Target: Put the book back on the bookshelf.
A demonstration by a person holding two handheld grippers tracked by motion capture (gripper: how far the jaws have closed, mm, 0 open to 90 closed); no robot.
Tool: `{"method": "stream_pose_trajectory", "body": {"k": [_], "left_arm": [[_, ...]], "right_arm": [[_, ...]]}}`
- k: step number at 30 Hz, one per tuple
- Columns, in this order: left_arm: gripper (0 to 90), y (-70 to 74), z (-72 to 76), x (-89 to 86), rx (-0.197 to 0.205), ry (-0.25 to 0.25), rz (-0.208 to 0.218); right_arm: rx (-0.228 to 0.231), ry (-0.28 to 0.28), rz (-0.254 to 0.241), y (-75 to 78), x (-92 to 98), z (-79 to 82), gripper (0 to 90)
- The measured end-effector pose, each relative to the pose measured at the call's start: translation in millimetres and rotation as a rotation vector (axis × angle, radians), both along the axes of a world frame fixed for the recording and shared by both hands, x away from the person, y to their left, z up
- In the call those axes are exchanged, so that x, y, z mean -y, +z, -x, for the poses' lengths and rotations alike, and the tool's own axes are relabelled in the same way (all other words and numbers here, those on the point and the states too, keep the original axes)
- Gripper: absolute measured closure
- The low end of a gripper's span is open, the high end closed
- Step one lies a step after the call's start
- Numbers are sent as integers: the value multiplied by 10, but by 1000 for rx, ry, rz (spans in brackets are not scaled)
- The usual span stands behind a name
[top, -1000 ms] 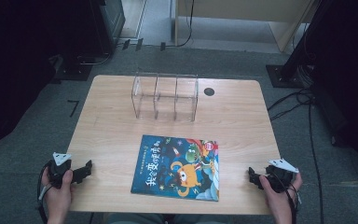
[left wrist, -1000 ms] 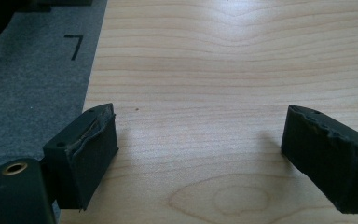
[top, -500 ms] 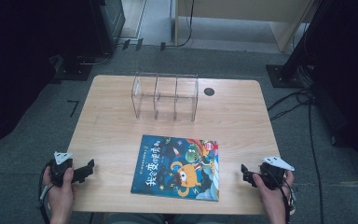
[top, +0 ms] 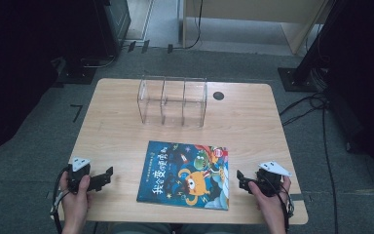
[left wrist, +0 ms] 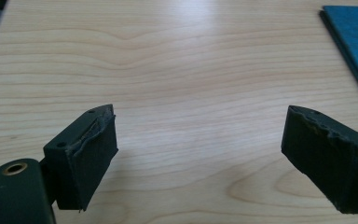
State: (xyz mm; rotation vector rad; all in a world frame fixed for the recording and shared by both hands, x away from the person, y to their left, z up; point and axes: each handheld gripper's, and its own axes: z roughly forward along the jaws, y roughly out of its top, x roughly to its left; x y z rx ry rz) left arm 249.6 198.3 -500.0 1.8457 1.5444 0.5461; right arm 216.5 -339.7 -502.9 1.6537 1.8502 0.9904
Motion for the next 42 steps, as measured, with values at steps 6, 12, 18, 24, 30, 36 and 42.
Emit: {"method": "stream_pose_trajectory", "body": {"k": [6,12,18,24,30,36,42], "left_arm": [[108,-6,-3,173,-5,-43,10],[108,-33,-14,316,-15,-80,21],[108,-56,-21,433,-25,-109,39],[108,-79,-26,512,-28,-133,32],[115,-118,-70,594,-40,-144,51],[115,-120,-64,670,-39,-164,48],[115,-123,-31,798,-36,-194,51]], "right_arm": [[5,13,-17,-4,-101,-19,31],[-1,24,-28,-20,-186,-28,35],[-5,23,-19,-49,-275,-45,56],[-13,16,-16,-77,-350,-56,72],[-30,16,-27,-135,-434,-88,122],[-35,17,-40,-155,-451,-108,190],[-33,7,-84,-160,-429,-101,369]]}}
